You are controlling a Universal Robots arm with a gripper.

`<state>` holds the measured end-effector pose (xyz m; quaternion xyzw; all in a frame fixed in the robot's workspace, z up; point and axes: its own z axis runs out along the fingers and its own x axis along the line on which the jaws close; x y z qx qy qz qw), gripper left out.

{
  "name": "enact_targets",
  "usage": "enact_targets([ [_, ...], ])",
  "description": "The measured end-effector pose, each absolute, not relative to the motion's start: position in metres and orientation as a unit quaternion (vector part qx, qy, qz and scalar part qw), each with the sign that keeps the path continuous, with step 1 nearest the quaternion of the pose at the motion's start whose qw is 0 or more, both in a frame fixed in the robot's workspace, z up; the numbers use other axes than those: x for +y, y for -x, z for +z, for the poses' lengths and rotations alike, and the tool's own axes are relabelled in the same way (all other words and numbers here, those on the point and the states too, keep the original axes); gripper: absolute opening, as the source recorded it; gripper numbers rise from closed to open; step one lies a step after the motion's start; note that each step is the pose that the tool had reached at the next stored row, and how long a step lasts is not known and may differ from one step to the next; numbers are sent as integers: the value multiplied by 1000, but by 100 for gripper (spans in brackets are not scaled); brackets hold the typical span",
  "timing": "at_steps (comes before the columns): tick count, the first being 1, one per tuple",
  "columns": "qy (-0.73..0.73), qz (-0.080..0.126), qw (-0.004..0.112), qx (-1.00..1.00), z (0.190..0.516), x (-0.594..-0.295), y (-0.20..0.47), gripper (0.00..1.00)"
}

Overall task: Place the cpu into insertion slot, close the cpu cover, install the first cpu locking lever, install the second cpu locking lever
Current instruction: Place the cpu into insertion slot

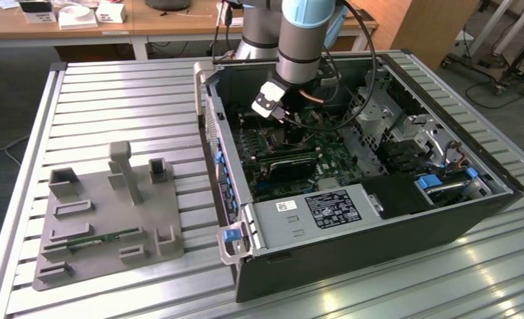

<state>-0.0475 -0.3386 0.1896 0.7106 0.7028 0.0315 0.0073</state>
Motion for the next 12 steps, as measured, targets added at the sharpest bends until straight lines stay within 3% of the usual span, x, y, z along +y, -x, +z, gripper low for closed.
enact_targets([
  [12,-711,32,7,703,193,-339,47,68],
])
